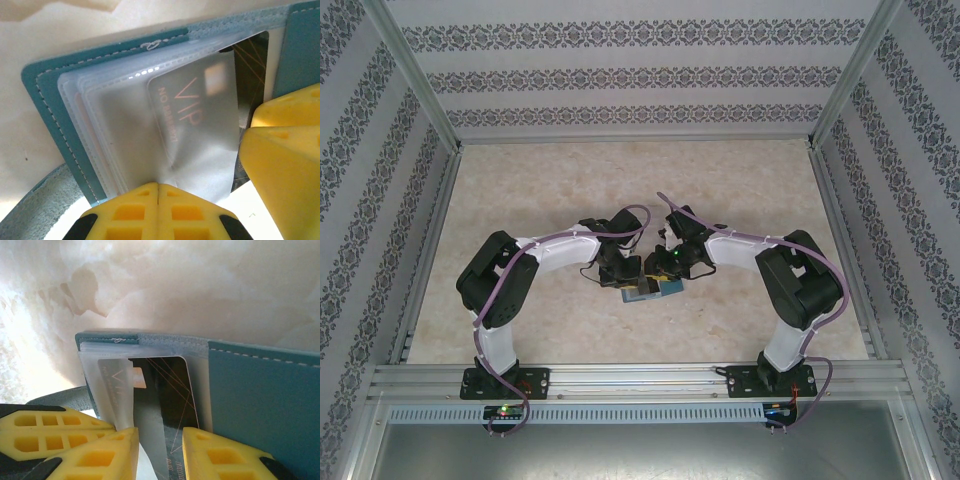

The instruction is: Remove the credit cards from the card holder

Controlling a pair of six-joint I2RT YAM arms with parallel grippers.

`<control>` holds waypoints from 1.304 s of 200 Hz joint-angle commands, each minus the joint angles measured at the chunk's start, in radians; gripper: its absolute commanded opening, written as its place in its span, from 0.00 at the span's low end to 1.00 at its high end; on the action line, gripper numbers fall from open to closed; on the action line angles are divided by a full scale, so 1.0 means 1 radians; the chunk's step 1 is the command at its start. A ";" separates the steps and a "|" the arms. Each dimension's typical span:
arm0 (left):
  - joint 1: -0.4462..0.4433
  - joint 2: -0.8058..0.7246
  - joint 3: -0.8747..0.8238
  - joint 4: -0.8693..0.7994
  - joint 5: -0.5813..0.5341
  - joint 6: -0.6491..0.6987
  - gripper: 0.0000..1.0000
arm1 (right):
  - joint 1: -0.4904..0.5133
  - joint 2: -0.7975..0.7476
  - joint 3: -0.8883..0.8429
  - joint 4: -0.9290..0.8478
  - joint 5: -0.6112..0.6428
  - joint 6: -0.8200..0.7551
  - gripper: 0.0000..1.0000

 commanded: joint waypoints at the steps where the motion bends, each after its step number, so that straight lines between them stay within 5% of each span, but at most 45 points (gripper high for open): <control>1: 0.012 0.038 -0.003 -0.042 -0.015 0.019 0.02 | -0.008 -0.023 0.012 -0.025 0.009 -0.020 0.31; 261: 0.013 0.078 0.021 -0.088 -0.048 0.040 0.00 | -0.105 0.097 -0.035 0.069 -0.269 -0.140 0.28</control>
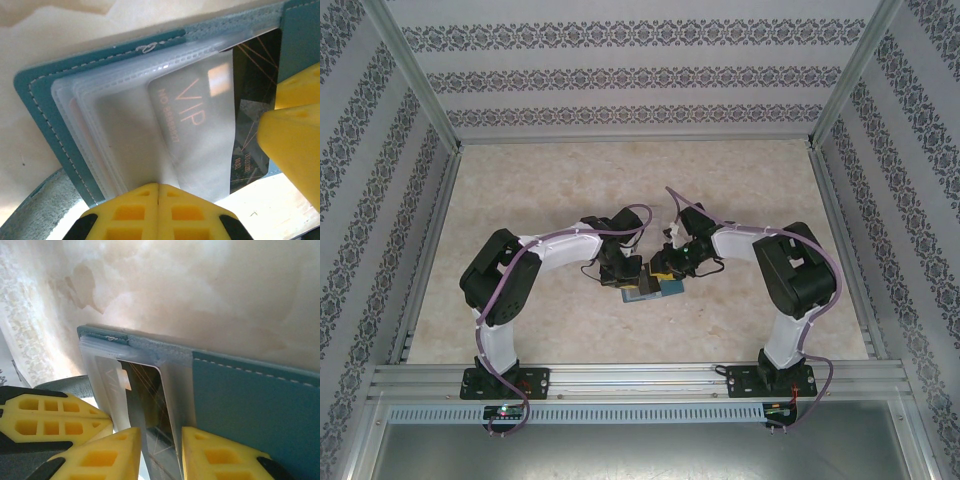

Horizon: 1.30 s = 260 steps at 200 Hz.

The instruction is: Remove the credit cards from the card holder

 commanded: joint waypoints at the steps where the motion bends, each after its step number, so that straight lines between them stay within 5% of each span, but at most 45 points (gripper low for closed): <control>1: 0.007 0.053 -0.010 -0.057 -0.054 0.014 0.00 | -0.008 0.028 -0.027 0.041 -0.064 -0.009 0.28; 260: 0.029 0.029 -0.009 -0.058 -0.042 0.025 0.01 | -0.120 -0.105 -0.121 0.032 -0.045 -0.037 0.06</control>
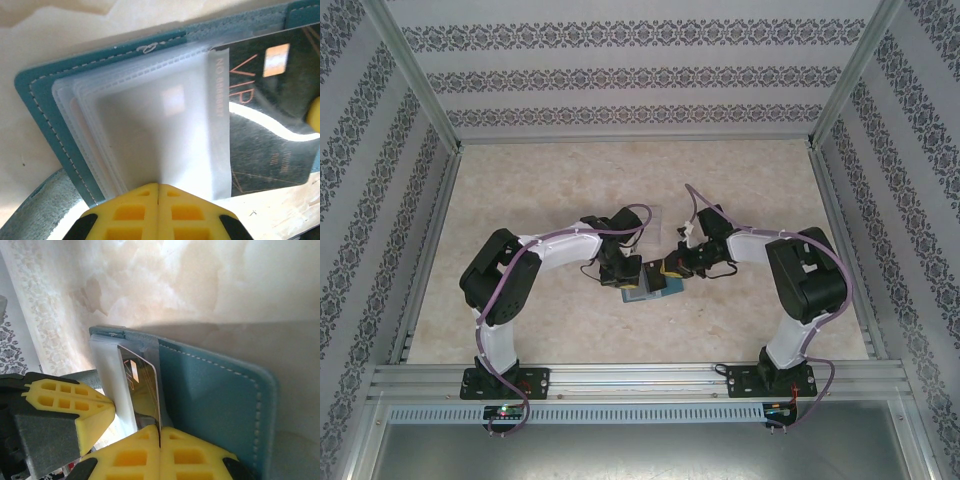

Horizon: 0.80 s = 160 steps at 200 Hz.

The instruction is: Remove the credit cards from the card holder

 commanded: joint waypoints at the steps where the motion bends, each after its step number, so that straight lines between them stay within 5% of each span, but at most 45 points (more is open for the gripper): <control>1: 0.022 0.028 -0.009 -0.058 -0.051 0.022 0.01 | -0.012 -0.033 -0.021 -0.033 0.027 -0.028 0.06; 160: 0.045 -0.078 -0.002 -0.076 -0.071 0.032 0.06 | -0.017 -0.230 0.038 -0.106 0.174 -0.068 0.00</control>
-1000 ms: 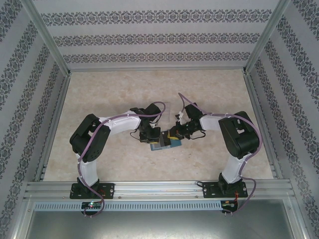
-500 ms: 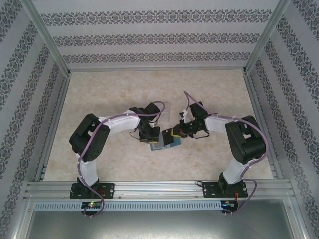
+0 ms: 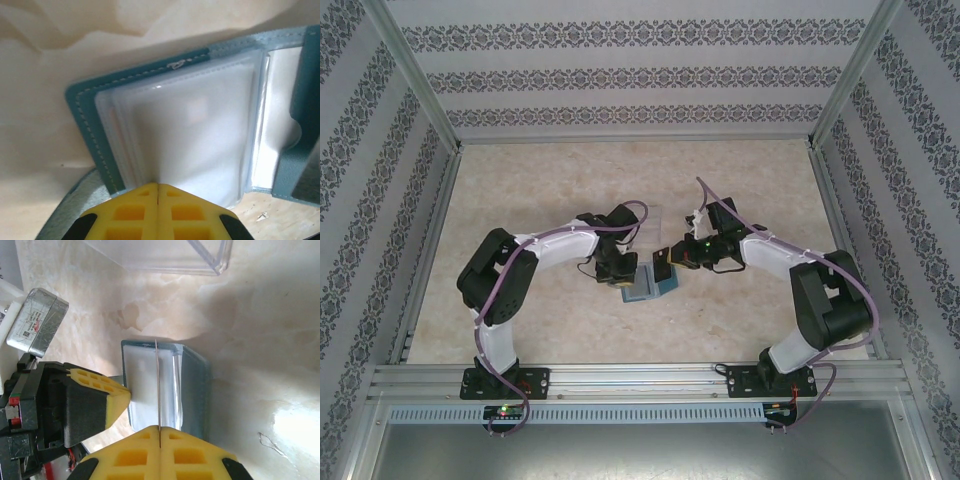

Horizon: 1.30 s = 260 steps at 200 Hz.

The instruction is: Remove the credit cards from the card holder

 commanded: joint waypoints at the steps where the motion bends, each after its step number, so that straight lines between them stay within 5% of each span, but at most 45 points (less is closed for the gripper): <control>1: 0.019 -0.062 -0.007 -0.048 -0.041 0.009 0.06 | -0.010 -0.037 0.041 -0.040 0.058 -0.059 0.00; 74: 0.064 -0.159 -0.058 -0.036 -0.054 0.002 0.10 | -0.013 0.004 0.189 -0.104 0.090 -0.272 0.00; 142: 0.160 -0.276 -0.171 0.018 -0.041 -0.008 0.12 | -0.008 0.094 0.408 -0.293 0.026 -0.779 0.00; 260: 0.243 -0.377 -0.324 0.107 -0.018 -0.064 0.12 | 0.089 0.372 0.965 -0.801 0.251 -1.330 0.00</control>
